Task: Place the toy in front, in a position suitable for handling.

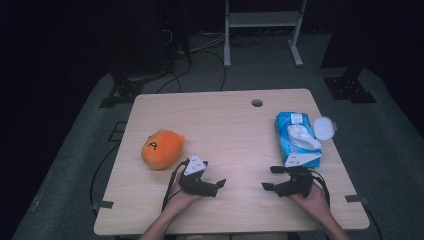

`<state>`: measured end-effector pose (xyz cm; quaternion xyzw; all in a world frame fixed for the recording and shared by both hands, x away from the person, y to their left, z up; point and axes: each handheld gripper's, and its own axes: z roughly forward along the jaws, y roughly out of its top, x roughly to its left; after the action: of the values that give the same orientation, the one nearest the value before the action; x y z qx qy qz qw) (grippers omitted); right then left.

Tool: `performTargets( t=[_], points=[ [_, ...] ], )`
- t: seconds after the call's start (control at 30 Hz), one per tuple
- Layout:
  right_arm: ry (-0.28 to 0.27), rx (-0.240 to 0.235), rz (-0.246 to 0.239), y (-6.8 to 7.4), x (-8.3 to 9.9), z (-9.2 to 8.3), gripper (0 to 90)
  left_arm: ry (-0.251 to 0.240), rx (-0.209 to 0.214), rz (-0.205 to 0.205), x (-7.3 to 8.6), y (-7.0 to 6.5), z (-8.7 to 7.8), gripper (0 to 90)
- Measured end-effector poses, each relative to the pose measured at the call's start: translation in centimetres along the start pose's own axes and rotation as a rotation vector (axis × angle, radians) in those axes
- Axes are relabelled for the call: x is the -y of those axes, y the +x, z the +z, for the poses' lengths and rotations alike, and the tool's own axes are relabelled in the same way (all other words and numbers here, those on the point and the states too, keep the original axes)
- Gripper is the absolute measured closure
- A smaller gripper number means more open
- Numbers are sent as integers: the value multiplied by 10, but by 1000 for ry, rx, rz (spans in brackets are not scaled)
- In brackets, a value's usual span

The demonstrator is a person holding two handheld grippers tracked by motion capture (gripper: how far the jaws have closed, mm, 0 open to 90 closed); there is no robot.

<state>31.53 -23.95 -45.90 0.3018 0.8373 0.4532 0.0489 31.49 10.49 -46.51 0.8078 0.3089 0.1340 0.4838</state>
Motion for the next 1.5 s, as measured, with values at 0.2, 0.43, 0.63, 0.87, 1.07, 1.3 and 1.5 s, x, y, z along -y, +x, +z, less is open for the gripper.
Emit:
performTargets(
  t=[0.2, 0.43, 0.63, 0.87, 1.07, 1.3, 1.5],
  points=[
    [-7, 0, 7, -3, 1, -1, 227, -11, 5, -13, -1, 3, -1, 76],
    [-5, 2, 8, -1, 0, 0, 227, -39, 14, -23, -7, 7, -7, 76],
    [-8, 1, 7, 0, -1, 0, 227, -68, 3, -5, -14, 8, -14, 76],
    [-8, -1, 9, 0, -1, 2, 227, -104, -10, -3, -22, 14, -24, 76],
    [-10, 3, 11, 0, 0, 2, 227, -143, -40, -10, -31, 25, -38, 76],
    [-10, 4, 8, 1, 0, 3, 227, -196, -108, 3, -40, 38, -57, 76],
    [-4, 8, 1, 3, 0, 3, 227, -218, -170, 7, -43, 52, -73, 76]
  ],
)
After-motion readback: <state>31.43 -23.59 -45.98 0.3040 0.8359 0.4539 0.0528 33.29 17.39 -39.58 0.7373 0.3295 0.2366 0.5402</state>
